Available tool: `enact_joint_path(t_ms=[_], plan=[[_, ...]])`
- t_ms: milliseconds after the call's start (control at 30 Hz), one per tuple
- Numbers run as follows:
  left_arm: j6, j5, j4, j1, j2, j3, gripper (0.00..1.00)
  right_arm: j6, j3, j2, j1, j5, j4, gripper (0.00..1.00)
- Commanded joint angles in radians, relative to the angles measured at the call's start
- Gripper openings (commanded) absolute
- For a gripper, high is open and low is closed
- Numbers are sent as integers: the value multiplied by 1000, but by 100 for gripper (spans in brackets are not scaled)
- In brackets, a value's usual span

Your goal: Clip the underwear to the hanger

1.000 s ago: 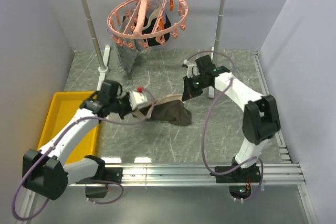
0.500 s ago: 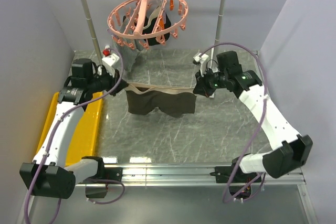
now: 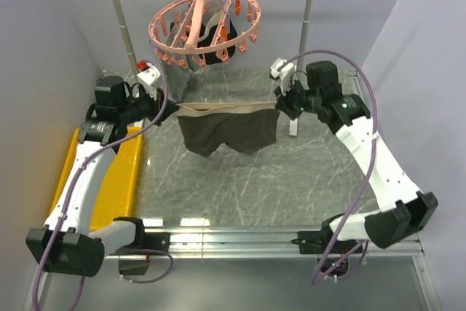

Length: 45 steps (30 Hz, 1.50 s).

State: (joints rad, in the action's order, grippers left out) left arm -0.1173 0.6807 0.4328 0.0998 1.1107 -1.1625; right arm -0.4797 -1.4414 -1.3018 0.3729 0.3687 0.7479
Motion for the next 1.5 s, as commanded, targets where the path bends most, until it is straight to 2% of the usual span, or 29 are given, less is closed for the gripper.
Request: enact_joint_path(t_ms=[0, 100, 167, 200, 267, 300, 367, 433, 467, 500, 567, 600, 633, 733, 767, 833, 867, 967, 1000, 1100, 1133, 1300, 1433, 1467], plan=[[-117, -61, -48, -9, 35, -65, 0, -37, -112, -57, -5, -151, -85, 0], [-183, -53, 1, -9, 28, -69, 0, -77, -107, -35, -5, -102, -76, 0], [-306, 12, 58, -9, -15, -23, 0, -126, -21, -8, 14, -77, -76, 0], [-429, 49, 139, -8, -35, 1, 0, -149, 14, 13, 24, -65, -76, 0], [-546, 59, 213, 14, -100, 91, 0, -232, 144, 29, 73, -73, -81, 0], [-640, 51, 284, 52, -121, 122, 0, -261, 195, 48, 93, -92, -97, 0], [-738, 25, 374, 106, -170, 213, 0, -335, 352, 65, 138, -105, -119, 0], [-811, -30, 459, 214, -199, 315, 0, -397, 500, 85, 196, -152, -151, 0], [-844, -47, 496, 256, -204, 348, 0, -411, 544, 87, 219, -184, -165, 3], [-875, -103, 515, 350, -204, 378, 0, -424, 582, 90, 239, -207, -186, 11], [-875, -136, 515, 428, -206, 454, 0, -428, 650, 95, 276, -237, -196, 20], [-872, -138, 509, 475, -200, 466, 0, -416, 656, 96, 281, -241, -197, 30], [-866, -129, 505, 497, -177, 474, 0, -384, 653, 95, 279, -243, -188, 34], [-806, -96, 491, 599, -94, 437, 11, -326, 595, 85, 278, -258, -147, 44], [-785, -87, 485, 629, -69, 423, 26, -313, 589, 88, 274, -270, -142, 44], [-719, -90, 486, 734, -4, 373, 49, -280, 572, 102, 252, -274, -131, 53], [-717, -107, 510, 809, 15, 350, 51, -267, 566, 114, 238, -271, -125, 54], [-729, -237, 511, 831, 92, 206, 55, -209, 527, 133, 146, -219, -108, 54], [-766, -254, 529, 825, 153, 117, 55, -194, 513, 133, 106, -194, -102, 55], [-838, -299, 518, 825, 275, -15, 59, -108, 434, 119, -52, -87, -67, 55], [-846, -303, 494, 827, 305, -35, 59, -94, 421, 116, -122, -62, -56, 55], [-930, -309, 386, 879, 513, -149, 59, -4, 417, 131, -255, 57, -22, 54], [-1033, -398, 298, 960, 632, -177, 58, 47, 420, 138, -368, 168, 10, 54], [-1071, -414, 281, 991, 667, -177, 58, 53, 418, 130, -435, 196, 28, 54]])
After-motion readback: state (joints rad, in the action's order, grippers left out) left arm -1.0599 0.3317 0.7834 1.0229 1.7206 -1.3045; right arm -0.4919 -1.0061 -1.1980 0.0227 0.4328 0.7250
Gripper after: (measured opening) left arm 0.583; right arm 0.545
